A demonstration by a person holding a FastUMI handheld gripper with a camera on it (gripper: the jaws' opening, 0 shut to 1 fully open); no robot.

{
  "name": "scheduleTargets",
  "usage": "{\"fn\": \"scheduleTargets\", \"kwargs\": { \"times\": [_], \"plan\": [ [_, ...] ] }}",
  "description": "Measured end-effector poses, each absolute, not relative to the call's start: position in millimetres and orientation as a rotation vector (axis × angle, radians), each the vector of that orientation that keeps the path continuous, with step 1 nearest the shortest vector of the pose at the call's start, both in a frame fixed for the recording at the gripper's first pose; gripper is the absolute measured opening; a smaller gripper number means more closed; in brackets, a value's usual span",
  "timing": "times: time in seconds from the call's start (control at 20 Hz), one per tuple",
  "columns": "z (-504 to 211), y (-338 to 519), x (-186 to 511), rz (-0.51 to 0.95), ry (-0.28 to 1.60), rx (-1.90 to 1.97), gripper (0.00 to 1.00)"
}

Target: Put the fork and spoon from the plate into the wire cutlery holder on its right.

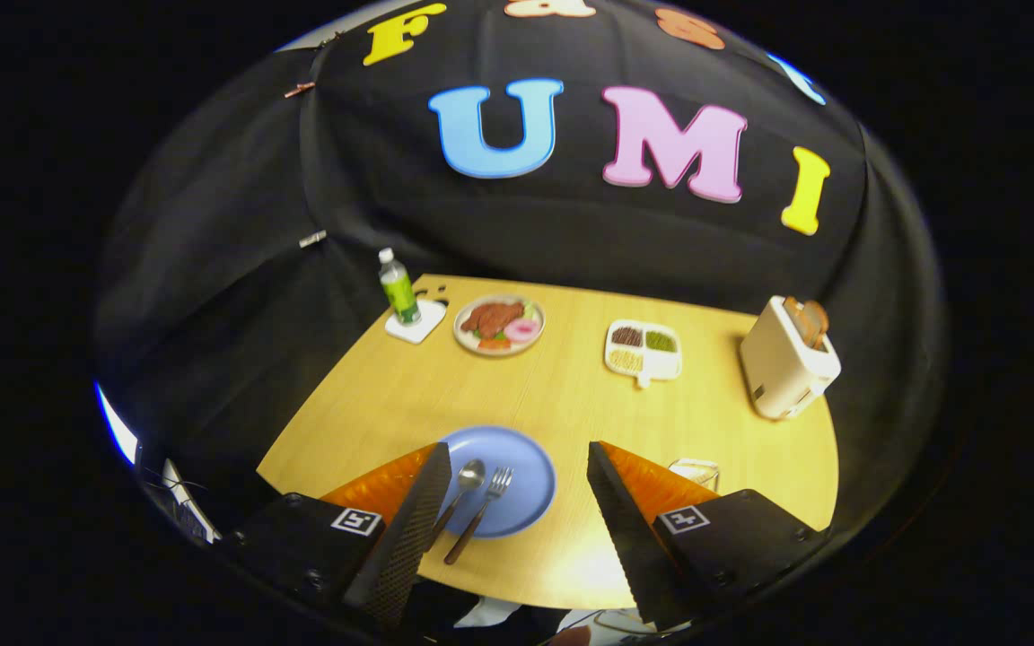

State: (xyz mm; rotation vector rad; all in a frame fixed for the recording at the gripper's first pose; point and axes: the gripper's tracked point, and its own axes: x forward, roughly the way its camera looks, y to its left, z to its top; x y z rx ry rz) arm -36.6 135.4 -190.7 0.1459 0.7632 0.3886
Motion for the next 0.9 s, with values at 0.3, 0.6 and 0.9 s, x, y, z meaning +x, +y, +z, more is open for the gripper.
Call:
{"fn": "scheduleTargets", "kwargs": {
  "times": [0.3,0.6,0.9],
  "plan": [
    [-284,184,-66,0.487,1.004,0.096,0.9],
    [-354,213,-71,0.496,1.143,0.047,0.72],
    [-399,219,-61,0.412,1.231,-0.015,0.56]
  ]
}}
